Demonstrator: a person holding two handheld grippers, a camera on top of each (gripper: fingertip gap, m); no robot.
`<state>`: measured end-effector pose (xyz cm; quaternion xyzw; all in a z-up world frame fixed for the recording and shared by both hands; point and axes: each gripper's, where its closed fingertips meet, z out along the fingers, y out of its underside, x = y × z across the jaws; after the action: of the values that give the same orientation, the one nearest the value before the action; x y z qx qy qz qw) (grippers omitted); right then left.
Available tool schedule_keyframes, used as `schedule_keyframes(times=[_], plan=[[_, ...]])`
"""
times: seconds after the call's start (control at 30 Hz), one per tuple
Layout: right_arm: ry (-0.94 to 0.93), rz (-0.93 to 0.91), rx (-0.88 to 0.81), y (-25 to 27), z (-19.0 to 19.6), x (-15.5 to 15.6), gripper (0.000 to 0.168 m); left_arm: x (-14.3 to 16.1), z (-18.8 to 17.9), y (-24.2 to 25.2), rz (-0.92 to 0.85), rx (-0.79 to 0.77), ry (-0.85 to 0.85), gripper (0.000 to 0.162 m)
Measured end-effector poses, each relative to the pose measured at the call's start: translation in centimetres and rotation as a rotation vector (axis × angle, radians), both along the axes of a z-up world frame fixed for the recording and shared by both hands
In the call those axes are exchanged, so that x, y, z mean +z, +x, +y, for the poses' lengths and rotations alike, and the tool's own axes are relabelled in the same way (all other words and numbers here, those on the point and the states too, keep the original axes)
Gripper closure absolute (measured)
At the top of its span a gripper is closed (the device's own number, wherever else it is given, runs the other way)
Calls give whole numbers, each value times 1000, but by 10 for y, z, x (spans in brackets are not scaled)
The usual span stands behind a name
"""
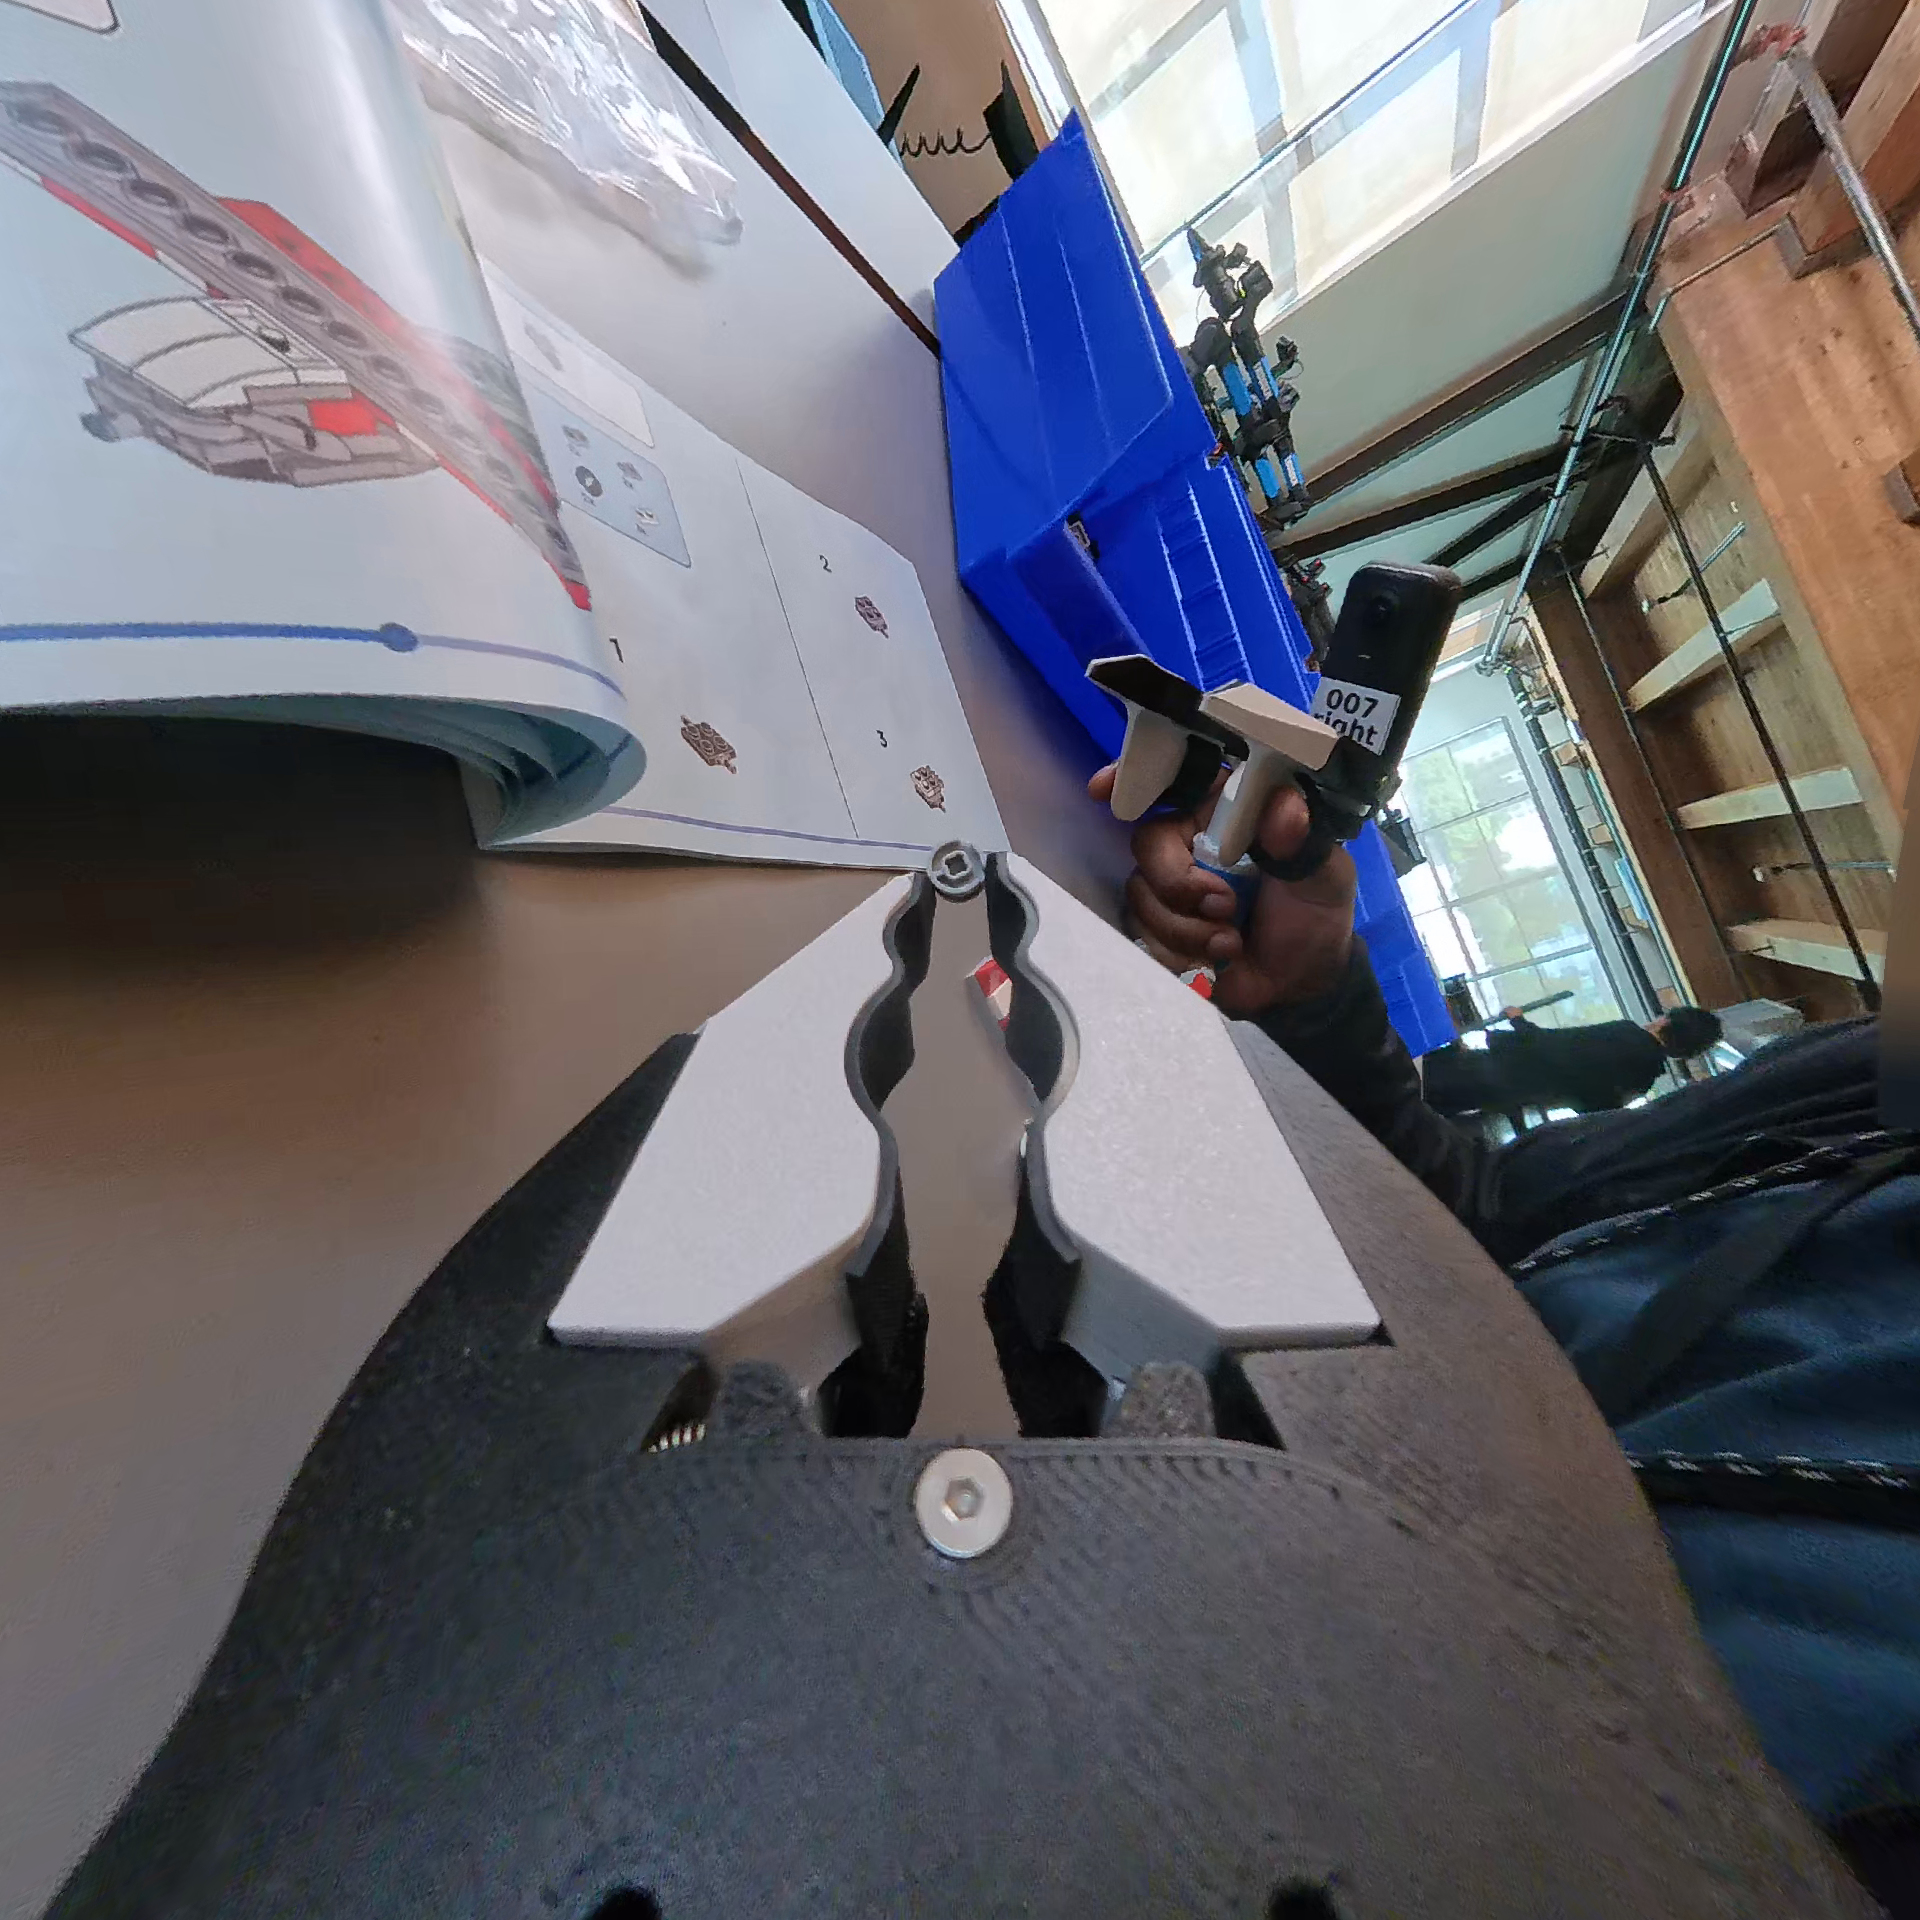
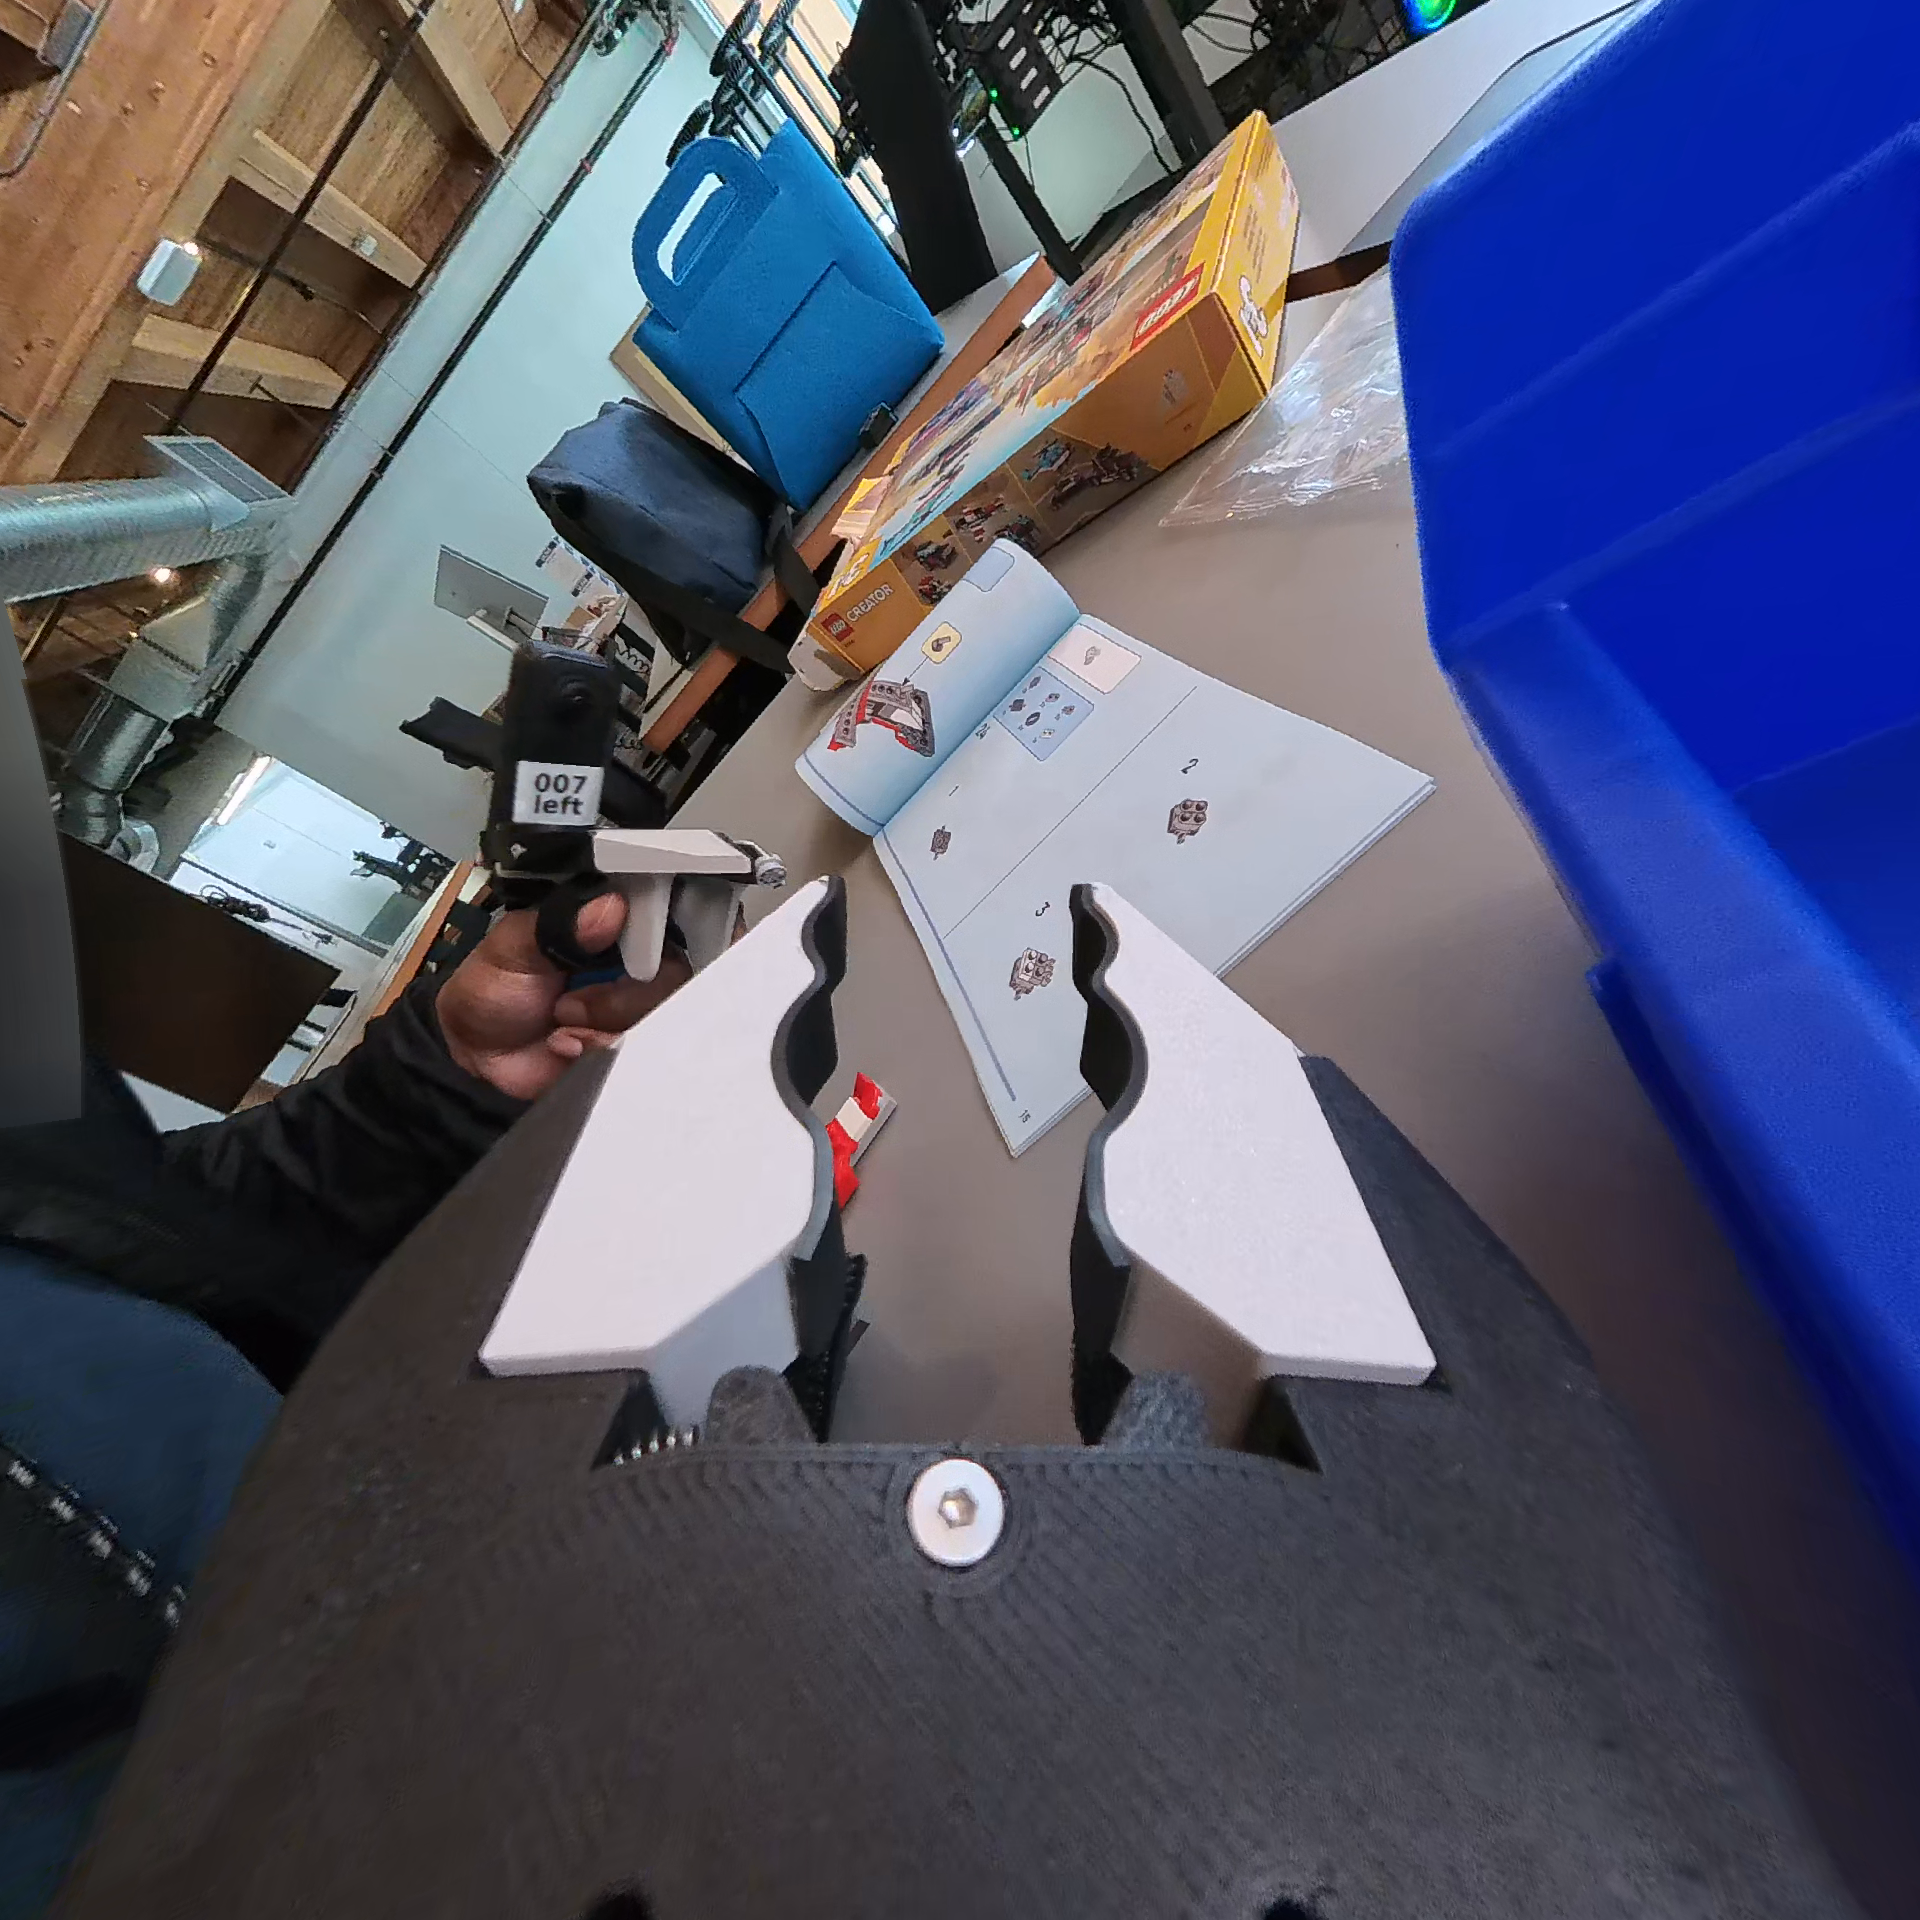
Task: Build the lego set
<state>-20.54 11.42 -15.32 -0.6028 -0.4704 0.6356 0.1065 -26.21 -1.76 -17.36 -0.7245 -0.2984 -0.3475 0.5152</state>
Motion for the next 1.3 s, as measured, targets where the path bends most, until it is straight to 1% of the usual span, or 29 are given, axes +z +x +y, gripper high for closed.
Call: schedule_keyframes(times=[0.53,0.9,1.1,1.3], plan=[[-18,-26,-2,-2,1,-3,126,-5,4,-4,-59,-9,-25,152],[-19,-28,-2,-2,2,-4,126,-7,4,-4,-61,-8,-34,152],[-19,-26,-7,-3,3,-3,126,-11,5,-4,-37,-6,-61,152],[-9,-19,-11,-3,3,-3,126,-17,7,-1,40,1,-114,152]])
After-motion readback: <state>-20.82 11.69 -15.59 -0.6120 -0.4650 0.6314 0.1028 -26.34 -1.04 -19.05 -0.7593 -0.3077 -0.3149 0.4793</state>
